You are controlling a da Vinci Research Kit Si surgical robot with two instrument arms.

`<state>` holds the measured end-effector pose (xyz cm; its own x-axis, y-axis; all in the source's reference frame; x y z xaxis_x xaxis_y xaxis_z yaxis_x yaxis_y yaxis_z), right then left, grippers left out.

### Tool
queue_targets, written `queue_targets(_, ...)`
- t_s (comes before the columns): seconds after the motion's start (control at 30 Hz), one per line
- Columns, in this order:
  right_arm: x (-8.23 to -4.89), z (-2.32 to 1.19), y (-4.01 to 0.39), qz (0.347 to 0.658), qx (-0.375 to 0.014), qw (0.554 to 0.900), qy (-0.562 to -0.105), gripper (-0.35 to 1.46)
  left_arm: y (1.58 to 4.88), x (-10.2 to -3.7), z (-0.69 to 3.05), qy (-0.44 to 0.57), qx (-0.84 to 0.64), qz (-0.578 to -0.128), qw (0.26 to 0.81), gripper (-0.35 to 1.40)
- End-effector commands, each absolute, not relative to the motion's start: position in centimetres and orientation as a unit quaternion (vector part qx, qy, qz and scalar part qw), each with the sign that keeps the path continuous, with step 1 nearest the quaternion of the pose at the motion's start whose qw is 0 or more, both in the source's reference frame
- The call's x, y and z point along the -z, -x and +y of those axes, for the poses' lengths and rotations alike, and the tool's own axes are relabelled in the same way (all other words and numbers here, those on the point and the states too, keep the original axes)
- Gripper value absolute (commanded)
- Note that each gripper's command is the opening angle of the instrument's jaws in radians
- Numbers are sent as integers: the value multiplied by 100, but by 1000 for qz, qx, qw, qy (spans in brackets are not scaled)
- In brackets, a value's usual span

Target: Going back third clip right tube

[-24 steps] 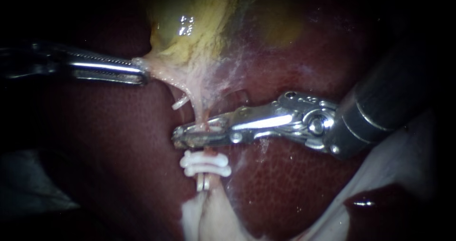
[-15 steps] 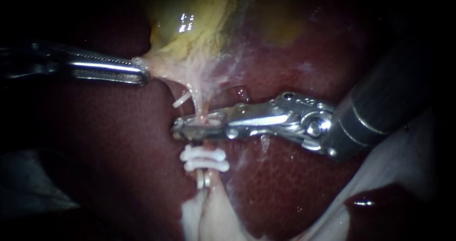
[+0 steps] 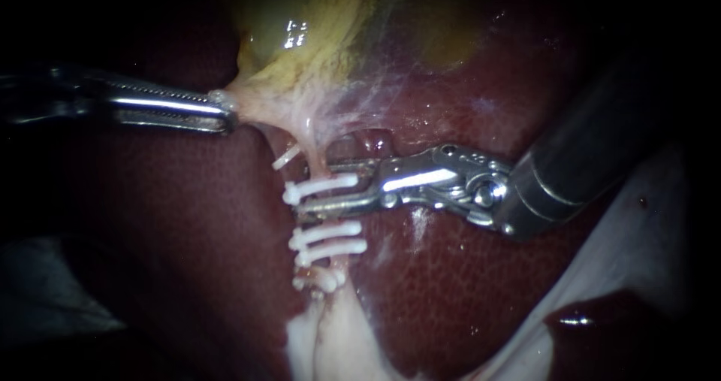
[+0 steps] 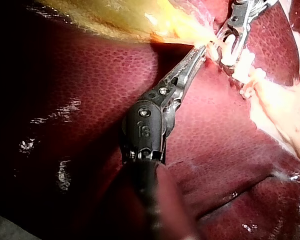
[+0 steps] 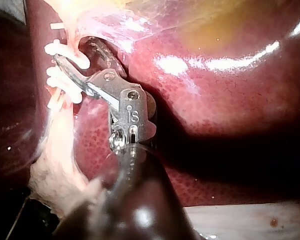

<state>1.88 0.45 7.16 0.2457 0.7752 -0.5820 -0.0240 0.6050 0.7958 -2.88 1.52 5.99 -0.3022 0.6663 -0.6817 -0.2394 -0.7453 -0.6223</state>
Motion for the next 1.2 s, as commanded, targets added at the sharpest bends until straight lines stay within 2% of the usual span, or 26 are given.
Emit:
queue_targets(0.03, -714, 45, -186, 546, -280, 710, -345, 50, 287, -599, 152, 514, -780, -208, 290, -35)
queue_targets(0.17, -704, 39, -176, 546, -277, 709, -349, 50, 286, -598, 151, 514, -780, -208, 290, -35)
queue_targets(0.33, -677, 36, -152, 570, -210, 732, -307, 50, 286, -598, 151, 515, -780, -208, 290, -35)
queue_targets(0.4, -663, 37, -139, 577, -179, 748, -275, 50, 286, -598, 151, 515, -780, -208, 290, -35)
queue_targets(0.57, -632, 39, -104, 583, -128, 769, -229, 50, 285, -598, 151, 515, -780, -208, 290, -35)
queue_targets(0.7, -619, 33, -82, 569, -95, 790, -206, 50, 285, -598, 152, 515, -780, -208, 290, -35)
queue_targets(0.93, -604, 30, -53, 567, -72, 798, -193, 50, 285, -598, 152, 515, -780, -208, 289, -35)
queue_targets(1.2, -587, 41, -41, 569, -67, 796, -194, 50, 286, -601, 152, 515, -780, -208, 289, -35)
